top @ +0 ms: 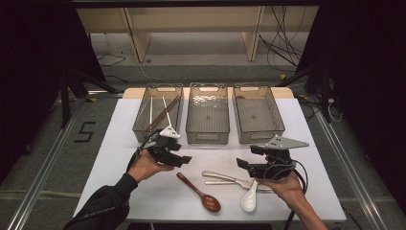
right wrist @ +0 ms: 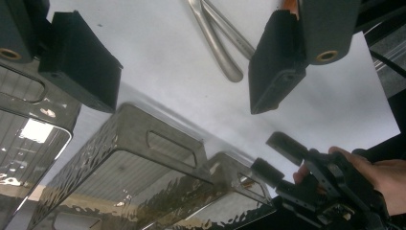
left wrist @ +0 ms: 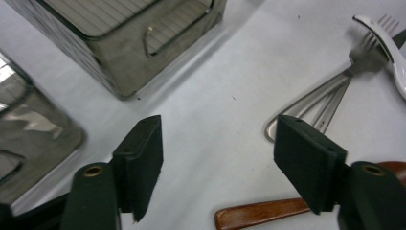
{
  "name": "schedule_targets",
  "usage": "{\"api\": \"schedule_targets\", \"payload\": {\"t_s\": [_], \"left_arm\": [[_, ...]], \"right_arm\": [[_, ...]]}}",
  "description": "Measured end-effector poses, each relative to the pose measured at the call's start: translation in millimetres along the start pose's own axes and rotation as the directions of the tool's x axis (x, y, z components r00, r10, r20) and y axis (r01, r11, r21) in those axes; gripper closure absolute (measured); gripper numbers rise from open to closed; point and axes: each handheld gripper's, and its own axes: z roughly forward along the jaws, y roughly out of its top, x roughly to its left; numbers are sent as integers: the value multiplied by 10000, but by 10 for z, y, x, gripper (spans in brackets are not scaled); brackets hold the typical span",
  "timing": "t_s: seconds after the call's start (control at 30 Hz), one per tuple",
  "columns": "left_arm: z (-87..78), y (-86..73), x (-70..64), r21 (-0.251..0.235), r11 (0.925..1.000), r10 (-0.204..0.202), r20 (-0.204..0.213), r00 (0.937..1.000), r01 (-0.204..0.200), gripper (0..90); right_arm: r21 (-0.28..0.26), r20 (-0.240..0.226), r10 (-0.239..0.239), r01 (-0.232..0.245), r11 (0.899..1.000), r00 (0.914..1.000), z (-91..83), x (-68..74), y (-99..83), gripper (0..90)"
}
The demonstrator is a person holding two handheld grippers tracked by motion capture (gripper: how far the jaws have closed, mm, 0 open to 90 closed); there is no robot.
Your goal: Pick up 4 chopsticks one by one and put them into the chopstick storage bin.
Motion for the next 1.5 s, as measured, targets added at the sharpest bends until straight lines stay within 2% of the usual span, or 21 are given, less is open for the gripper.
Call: {"api": "schedule_targets", "payload": {"t_s": [0.17,0.33,0.47,0.5,0.67,0.97,1.13,1.23,1.37,1.43,1.5], "left_arm": [[82,-39,-59,344,9991,230,227,9995,-237,491],[122,-66,-98,716,9957,553,398,9977,-580,662],[166,-86,-149,963,9911,877,517,9948,-924,756],[182,-93,-167,959,9915,828,578,9949,-881,776],[230,-116,-209,1273,9833,1215,749,9898,-1303,863],[296,-143,-285,1510,9746,1519,954,9838,-1651,888],[337,-159,-315,1604,9727,1532,977,9834,-1675,888],[363,-165,-330,1753,9677,1660,968,9814,-1809,889],[383,-169,-349,1785,9671,1658,994,9811,-1815,889],[388,-172,-351,1897,9639,1701,1024,9801,-1871,889],[399,-183,-353,1896,9648,1655,1007,9811,-1822,889]], "right_arm": [[10,-1,-12,12,10000,10000,7,-1,-1,276],[19,0,-15,15,10000,10000,6,-2,-1,276],[17,-8,0,0,10000,10000,9,1,-1,278],[22,-5,-13,13,10000,10000,9,2,-1,278],[46,-14,-2,2,10000,10000,13,5,-1,278],[14,-16,-17,17,10000,10000,13,7,-1,278],[-28,-18,-7,7,10000,10000,5,0,-3,278],[-35,1,47,-47,10000,10000,-4,-12,-6,278],[-50,2,81,-81,10000,10000,-12,-22,-6,278],[-68,-11,43,-43,10000,10000,-12,-20,-6,278],[-43,-20,67,-67,10000,10000,-14,-16,-5,278]]}}
